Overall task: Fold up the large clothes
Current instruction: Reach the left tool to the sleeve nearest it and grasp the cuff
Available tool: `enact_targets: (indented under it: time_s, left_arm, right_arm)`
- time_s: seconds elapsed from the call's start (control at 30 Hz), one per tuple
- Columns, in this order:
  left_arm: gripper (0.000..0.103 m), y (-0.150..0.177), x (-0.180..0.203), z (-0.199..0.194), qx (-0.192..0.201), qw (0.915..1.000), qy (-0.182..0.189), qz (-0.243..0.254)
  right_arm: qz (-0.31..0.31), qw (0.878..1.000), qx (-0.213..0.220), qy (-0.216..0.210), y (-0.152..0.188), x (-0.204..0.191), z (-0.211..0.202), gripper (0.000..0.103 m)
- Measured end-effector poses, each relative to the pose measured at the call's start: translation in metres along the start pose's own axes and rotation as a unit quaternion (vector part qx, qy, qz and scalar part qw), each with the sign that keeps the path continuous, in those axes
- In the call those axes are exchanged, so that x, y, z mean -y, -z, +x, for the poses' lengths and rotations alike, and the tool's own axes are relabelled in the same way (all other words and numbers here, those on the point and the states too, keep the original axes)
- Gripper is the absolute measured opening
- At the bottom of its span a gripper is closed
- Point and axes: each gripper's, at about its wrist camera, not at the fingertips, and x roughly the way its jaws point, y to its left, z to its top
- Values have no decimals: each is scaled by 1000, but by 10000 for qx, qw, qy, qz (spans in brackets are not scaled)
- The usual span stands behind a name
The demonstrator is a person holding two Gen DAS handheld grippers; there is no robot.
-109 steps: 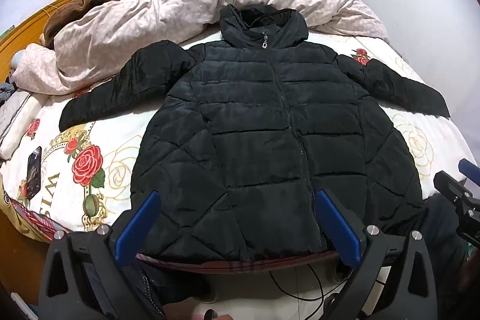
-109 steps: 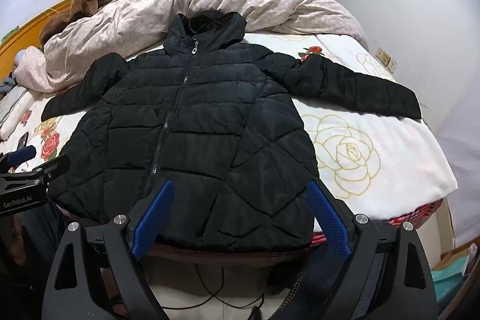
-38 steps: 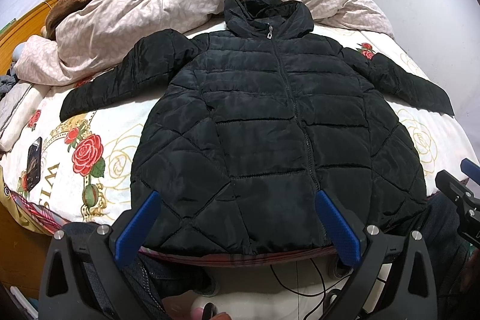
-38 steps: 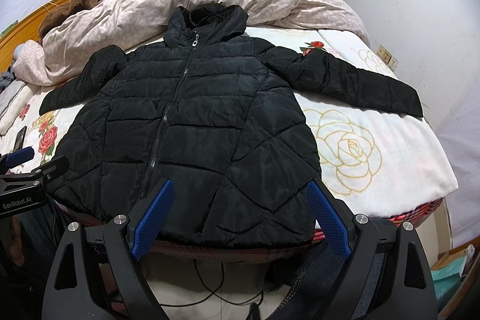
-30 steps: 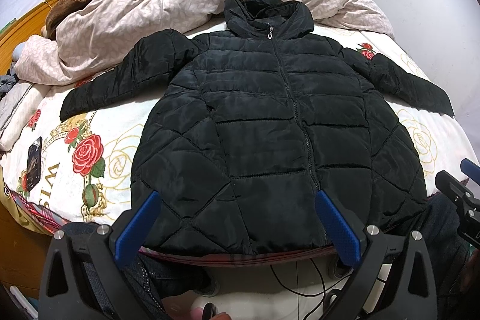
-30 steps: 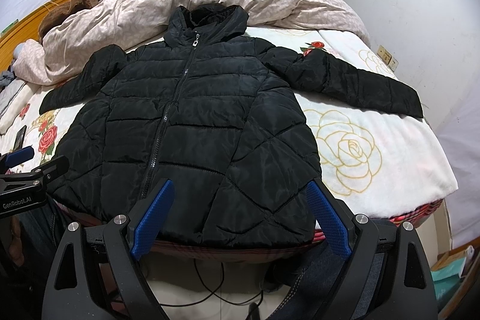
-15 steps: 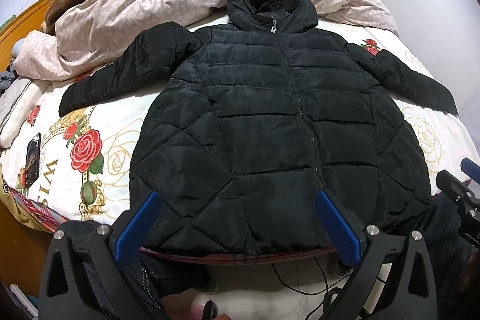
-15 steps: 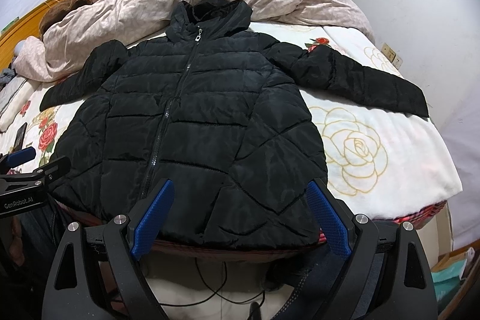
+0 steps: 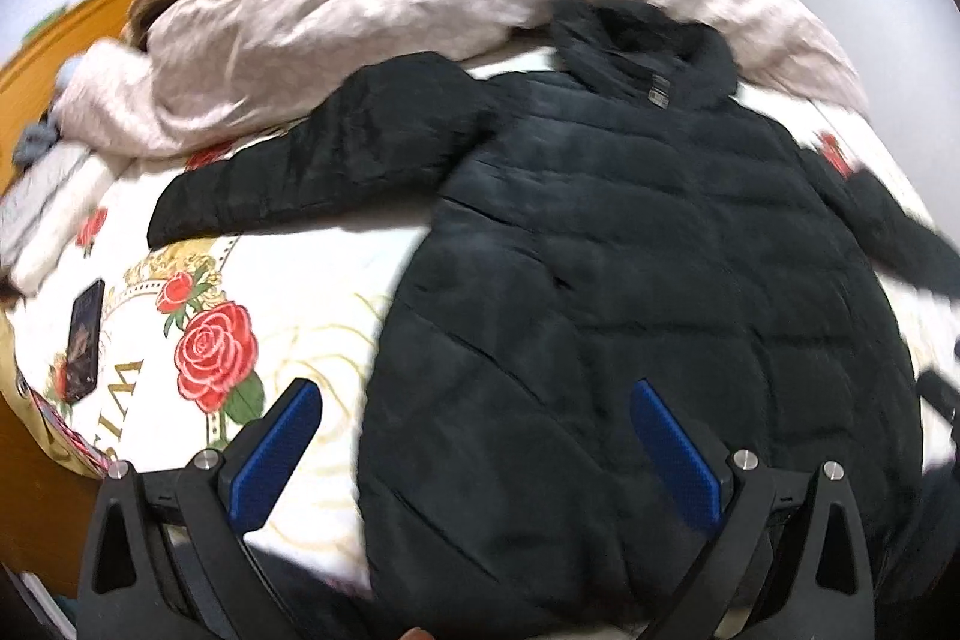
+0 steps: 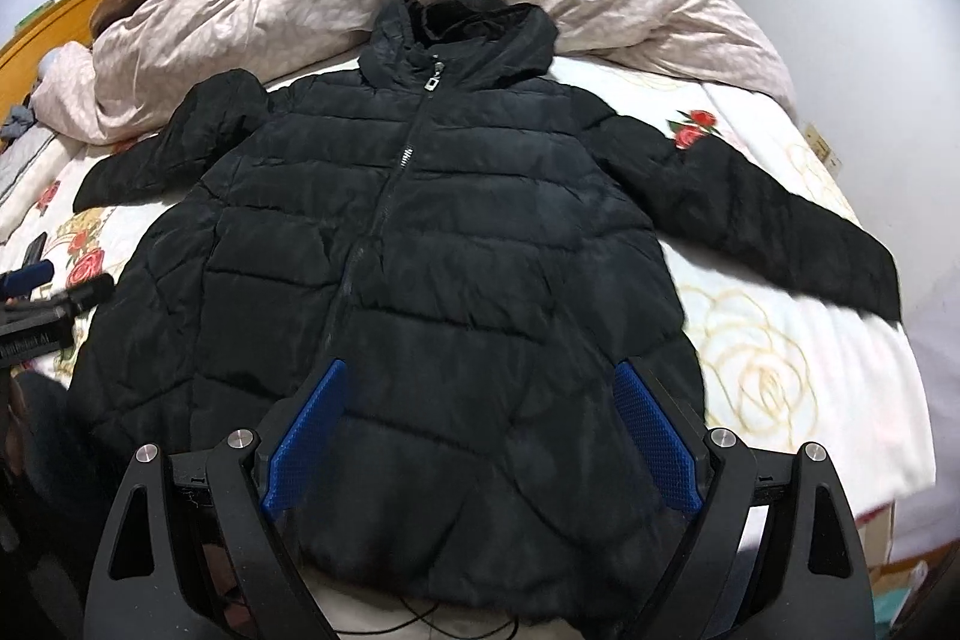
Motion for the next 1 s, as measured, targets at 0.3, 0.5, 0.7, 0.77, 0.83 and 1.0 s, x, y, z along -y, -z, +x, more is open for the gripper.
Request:
enact_targets:
  time_s: [0.3,0.5,0.7,0.77,0.83,1.0]
  left_arm:
    - [103,-55,-92,65,51,9944,-573,-889]
    - [103,-79,-149,117,-172,9869,-638,-1472]
    - [97,-89,-200,159,-170,9757,-704,-2067]
    - [95,-92,-215,172,-169,9713,-723,-2261]
    - [93,-93,-226,181,-126,9675,-719,-2421]
    - [90,-94,-253,206,-66,9575,-788,-2774]
  right_arm:
    - [-135,9988,-217,-422,-52,-26,63,90]
    - [-312,9960,-446,-704,-73,-43,99,90]
    - [-286,9950,-584,-758,-84,-52,125,90]
    - [-364,9950,-611,-708,-84,-54,134,90]
    - [-377,9947,-662,-691,-86,-54,143,90]
    - [-345,9945,-763,-628,-87,-49,160,90]
